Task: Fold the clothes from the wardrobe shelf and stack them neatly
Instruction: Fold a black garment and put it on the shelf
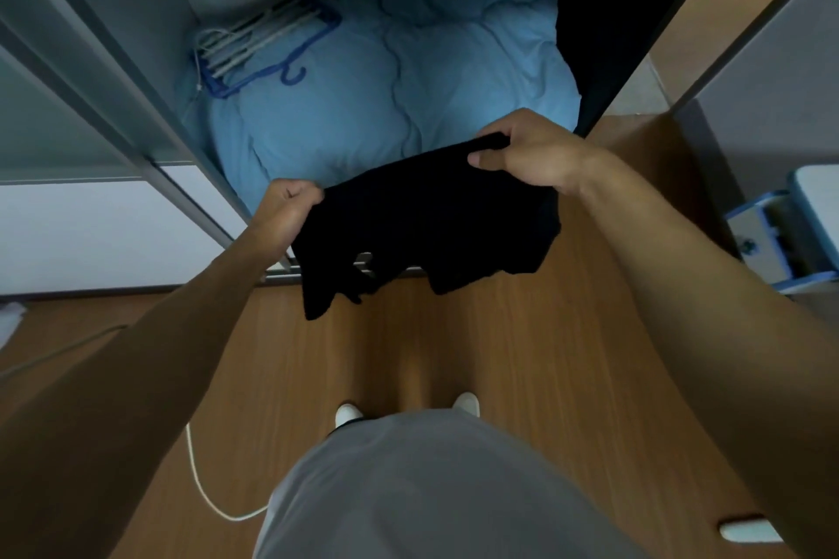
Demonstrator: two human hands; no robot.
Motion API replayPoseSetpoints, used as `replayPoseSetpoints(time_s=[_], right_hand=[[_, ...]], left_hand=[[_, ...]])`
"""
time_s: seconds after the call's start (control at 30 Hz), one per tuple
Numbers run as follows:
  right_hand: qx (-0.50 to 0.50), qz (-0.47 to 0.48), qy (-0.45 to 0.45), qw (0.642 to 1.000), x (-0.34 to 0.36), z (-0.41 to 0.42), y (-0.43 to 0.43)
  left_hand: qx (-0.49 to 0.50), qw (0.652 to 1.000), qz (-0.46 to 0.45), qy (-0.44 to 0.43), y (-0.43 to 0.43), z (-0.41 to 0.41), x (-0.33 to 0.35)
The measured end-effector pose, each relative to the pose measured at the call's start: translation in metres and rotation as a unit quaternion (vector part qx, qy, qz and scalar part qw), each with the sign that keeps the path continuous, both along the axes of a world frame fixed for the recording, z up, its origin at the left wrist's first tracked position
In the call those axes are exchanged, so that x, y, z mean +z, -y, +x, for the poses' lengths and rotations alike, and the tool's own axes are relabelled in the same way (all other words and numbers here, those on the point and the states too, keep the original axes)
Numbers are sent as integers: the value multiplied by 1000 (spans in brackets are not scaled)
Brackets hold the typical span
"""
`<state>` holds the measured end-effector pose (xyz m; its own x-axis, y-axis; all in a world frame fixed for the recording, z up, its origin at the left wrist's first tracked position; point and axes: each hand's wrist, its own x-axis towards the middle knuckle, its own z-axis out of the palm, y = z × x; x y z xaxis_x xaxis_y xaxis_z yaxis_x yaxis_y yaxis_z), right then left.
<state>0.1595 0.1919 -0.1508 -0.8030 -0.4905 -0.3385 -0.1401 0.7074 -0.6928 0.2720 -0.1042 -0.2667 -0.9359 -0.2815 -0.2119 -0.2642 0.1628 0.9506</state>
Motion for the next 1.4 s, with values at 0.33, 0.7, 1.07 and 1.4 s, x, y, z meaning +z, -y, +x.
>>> replayPoseSetpoints(time_s=[0.33,0.7,1.07,1.4], right_hand=[[8,-18,193,981,9,22,39],[169,23,145,975,21,48,62],[165,3,112,980,37,55,78],[55,-50,80,994,28,41,85]], left_hand=[[26,995,-95,-9,-2,3,3],[-61,973,-202,-92,-10,-8,0],[64,962,266,1,-58,-15,21],[-81,943,316,56,-60,17,13]])
